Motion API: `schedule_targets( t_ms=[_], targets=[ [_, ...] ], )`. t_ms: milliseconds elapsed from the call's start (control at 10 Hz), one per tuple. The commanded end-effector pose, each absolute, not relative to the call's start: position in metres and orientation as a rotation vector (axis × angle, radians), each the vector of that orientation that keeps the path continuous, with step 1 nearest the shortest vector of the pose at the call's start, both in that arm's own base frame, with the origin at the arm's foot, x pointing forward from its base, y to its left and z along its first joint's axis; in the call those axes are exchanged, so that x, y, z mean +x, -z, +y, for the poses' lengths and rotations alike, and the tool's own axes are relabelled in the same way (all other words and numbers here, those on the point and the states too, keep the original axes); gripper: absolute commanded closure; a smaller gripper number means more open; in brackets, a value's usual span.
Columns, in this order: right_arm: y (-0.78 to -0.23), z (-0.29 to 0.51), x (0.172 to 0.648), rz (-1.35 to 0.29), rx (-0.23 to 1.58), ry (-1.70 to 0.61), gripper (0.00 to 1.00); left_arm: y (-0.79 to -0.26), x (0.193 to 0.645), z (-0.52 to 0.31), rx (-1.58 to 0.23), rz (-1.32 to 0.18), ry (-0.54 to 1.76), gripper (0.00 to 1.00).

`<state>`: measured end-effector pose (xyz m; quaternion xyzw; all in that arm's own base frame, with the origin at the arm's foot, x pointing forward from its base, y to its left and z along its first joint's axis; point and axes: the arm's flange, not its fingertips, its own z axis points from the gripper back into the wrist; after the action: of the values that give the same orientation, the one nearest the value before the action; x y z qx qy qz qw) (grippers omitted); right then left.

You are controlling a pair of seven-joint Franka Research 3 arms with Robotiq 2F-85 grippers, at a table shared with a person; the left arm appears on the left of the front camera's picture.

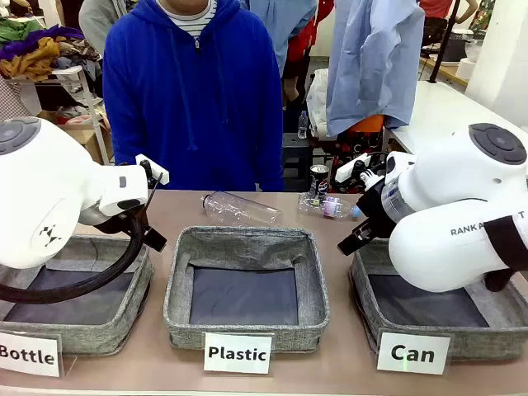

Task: Sort the can waste into the basket.
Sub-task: Pick up the can waste from the table and place it in the right Fabric basket.

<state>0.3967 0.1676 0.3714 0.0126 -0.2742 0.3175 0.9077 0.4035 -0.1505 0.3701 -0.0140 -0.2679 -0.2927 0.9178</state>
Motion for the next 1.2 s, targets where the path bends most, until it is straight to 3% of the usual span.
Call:
schedule_targets(
  t_ms=[0,1100],
  targets=[
    [-0.3714,0.1676,0.3967,-0.566,0.026,-0.655,0.00,-0.3702,0.4035,-0.1505,-0.029,-0.551,0.602,0.00],
    [-0.3714,0.1676,0.3967,-0.566,0.026,-0.655,0.00,-0.3702,0.4035,-0.1505,-0.029,-0.551,0.602,0.00]
  ],
)
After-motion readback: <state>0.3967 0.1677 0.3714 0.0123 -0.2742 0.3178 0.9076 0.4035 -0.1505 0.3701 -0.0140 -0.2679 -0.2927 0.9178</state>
